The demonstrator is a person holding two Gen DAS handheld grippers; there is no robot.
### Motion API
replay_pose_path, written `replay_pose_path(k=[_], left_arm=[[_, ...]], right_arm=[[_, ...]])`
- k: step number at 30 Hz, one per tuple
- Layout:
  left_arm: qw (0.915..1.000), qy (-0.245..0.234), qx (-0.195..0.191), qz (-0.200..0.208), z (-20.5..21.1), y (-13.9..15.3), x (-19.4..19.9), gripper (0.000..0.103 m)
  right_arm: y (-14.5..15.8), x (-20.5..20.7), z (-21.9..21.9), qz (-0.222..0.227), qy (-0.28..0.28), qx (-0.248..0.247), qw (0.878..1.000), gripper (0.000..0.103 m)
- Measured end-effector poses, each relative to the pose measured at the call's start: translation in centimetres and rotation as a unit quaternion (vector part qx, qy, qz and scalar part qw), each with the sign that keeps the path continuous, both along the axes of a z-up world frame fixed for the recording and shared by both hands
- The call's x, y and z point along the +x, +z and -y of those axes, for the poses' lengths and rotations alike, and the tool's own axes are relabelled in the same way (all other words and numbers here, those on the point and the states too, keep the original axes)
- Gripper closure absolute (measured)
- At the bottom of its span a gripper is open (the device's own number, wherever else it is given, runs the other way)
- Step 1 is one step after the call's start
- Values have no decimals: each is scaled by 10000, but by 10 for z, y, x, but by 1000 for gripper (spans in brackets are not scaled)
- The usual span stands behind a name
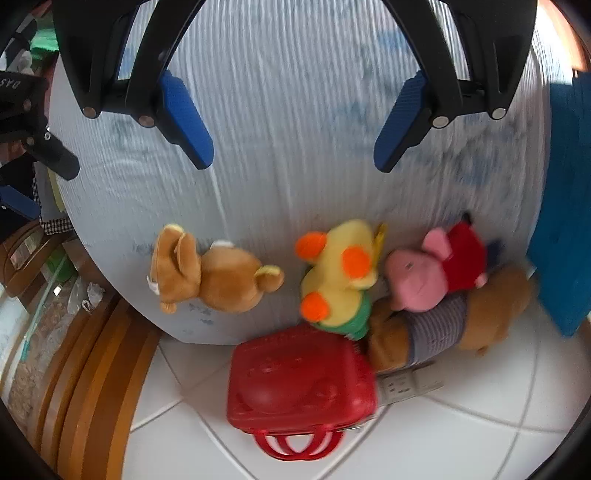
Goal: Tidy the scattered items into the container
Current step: 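Move both tools toward the brown teddy bear on the bed, then grasp the brown teddy bear with the left tool while the right tool grasps it too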
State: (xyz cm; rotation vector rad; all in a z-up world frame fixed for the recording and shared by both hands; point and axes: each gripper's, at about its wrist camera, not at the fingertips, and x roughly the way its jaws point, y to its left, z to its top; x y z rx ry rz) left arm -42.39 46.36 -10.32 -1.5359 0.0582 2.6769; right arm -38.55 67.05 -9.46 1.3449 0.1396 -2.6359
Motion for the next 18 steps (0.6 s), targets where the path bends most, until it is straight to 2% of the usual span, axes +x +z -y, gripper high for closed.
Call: replay_pose_path(k=[9, 16, 18], left_arm=[[9996, -280, 76, -3, -16, -32, -86, 14], [9982, -368, 480, 3, -21, -61, -147, 14], [9972, -423, 623, -25, -25, -69, -163, 14]], right_arm=[[-43, -70, -16, 196, -281, -76, 9994, 0], [-83, -109, -22, 345, -435, -328, 9979, 11], [-92, -119, -23, 328, -479, -371, 9976, 12]])
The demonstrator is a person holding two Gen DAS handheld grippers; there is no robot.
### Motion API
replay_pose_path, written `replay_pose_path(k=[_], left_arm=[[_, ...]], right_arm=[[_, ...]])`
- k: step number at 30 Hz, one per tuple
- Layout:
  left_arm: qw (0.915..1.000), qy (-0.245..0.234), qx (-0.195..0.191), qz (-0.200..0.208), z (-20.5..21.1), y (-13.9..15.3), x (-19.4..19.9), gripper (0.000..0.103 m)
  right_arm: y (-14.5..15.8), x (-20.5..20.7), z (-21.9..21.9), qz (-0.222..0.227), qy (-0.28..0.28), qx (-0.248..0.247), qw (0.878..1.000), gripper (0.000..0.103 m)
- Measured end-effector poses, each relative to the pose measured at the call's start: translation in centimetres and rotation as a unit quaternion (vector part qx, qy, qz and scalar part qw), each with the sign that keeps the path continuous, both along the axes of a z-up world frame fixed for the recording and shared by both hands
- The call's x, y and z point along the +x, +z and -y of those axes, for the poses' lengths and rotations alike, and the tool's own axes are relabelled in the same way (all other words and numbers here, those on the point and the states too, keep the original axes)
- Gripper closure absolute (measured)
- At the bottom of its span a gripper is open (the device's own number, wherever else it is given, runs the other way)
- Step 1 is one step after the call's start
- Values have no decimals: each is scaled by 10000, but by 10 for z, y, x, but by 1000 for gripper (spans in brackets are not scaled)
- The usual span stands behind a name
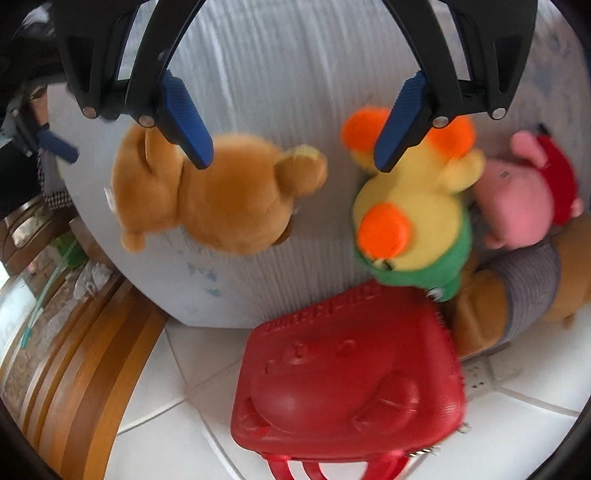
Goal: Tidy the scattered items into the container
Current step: 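Grasp the brown teddy bear with the left tool while the right tool grasps it too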
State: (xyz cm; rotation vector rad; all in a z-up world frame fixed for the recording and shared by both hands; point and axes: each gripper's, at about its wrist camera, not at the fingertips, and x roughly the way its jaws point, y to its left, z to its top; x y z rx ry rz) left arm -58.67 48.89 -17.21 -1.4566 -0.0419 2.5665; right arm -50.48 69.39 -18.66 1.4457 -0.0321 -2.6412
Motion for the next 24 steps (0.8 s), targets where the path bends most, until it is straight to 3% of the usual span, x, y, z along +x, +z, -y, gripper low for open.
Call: replay_pose_path(k=[5, 7, 9, 10, 11, 14, 15, 17, 19, 24], left_arm=[[9992, -260, 306, 78, -12, -29, -27, 13], [9976, -287, 628, 43, -12, -35, -34, 5], [9954, -387, 869, 86, -13, -41, -39, 5], [9944, -488, 923, 162, -17, -46, -42, 2], [9944, -558, 888, 94, -22, -48, -42, 1], [9943, -783, 705, -159, -36, -51, -39, 3], [9935, -849, 722, -216, -39, -50, -37, 11], [9934, -930, 589, -315, -46, -45, -30, 19], [9935, -999, 363, -407, -52, -39, -20, 26], [9940, -1043, 256, -197, -48, -30, 12, 34]], right_arm=[[-24, -18, 2, -80, 108, -145, 9998, 12], [-32, -23, 3, -161, 106, -205, 9996, 12], [-39, -29, 1, -232, 65, -194, 9995, 11], [-43, -32, 1, -252, 73, -179, 9995, 7], [-46, -34, 0, -279, 68, -145, 9995, 3], [-52, -38, -4, -352, 37, 29, 9994, 3], [-53, -39, -5, -318, 64, -20, 9995, 6], [-54, -42, -6, -255, 127, -112, 9995, 47], [-51, -40, -2, -236, 268, -156, 9992, 61], [-42, -24, 2, -80, 376, -138, 9992, 63]])
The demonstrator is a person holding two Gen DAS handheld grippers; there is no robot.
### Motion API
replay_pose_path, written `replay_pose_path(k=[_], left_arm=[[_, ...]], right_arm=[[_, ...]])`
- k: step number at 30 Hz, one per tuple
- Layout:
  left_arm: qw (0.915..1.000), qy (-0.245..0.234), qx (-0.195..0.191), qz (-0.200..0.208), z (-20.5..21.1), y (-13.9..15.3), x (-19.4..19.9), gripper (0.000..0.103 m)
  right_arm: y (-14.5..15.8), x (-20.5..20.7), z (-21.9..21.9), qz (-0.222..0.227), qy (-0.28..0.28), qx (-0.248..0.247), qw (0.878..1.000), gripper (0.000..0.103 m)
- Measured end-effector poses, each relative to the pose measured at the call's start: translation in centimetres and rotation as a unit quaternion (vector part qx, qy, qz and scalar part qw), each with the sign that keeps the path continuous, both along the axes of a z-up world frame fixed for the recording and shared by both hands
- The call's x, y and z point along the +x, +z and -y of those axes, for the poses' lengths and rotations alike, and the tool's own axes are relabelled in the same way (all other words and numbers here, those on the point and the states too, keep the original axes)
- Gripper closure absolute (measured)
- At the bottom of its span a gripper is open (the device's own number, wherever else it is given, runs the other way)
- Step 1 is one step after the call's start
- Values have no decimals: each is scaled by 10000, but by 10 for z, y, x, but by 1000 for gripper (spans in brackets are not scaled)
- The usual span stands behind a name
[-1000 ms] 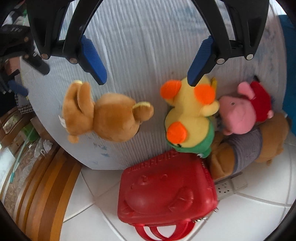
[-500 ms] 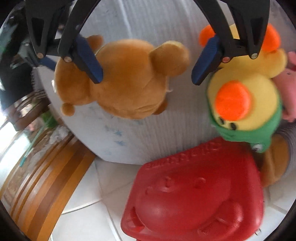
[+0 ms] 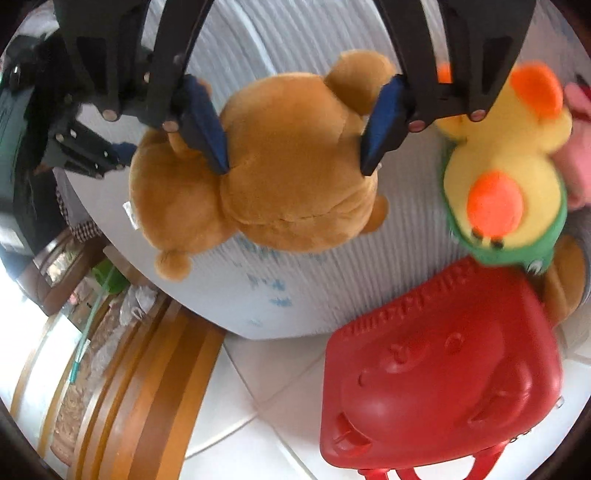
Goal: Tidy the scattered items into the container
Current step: 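Grasp the brown teddy bear with the left tool while the right tool grasps it too, then lift the brown teddy bear off the bed with both tools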
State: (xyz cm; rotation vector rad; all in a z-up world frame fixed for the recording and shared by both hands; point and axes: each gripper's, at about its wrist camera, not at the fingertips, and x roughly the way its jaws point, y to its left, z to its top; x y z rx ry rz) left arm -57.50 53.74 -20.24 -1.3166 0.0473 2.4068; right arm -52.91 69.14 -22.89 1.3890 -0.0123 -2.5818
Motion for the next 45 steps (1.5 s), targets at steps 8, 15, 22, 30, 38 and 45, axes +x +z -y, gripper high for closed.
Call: replay_pose_path(k=[8, 15, 22, 30, 38, 45], left_arm=[[9985, 39, -243, 499, 24, 10, 90, 34], [9945, 191, -399, 950, 51, 13, 171, 34], [9932, 439, -723, 797, 56, 11, 196, 24], [9949, 403, -749, 547, 55, 8, 193, 24], [9955, 365, -597, 632, 49, -10, 175, 4], [9942, 226, -791, 688, 37, -35, 161, 4]], right_arm=[[14, 72, 16, 452, 493, -255, 9974, 63], [24, 134, 42, 799, 1050, -402, 9904, 63], [16, 149, 39, 783, 918, -251, 9924, 58], [30, 145, 21, 525, 685, 20, 9963, 41], [28, 123, 23, 448, 780, -110, 9959, 25], [13, 100, 13, 679, 882, -554, 9922, 11]])
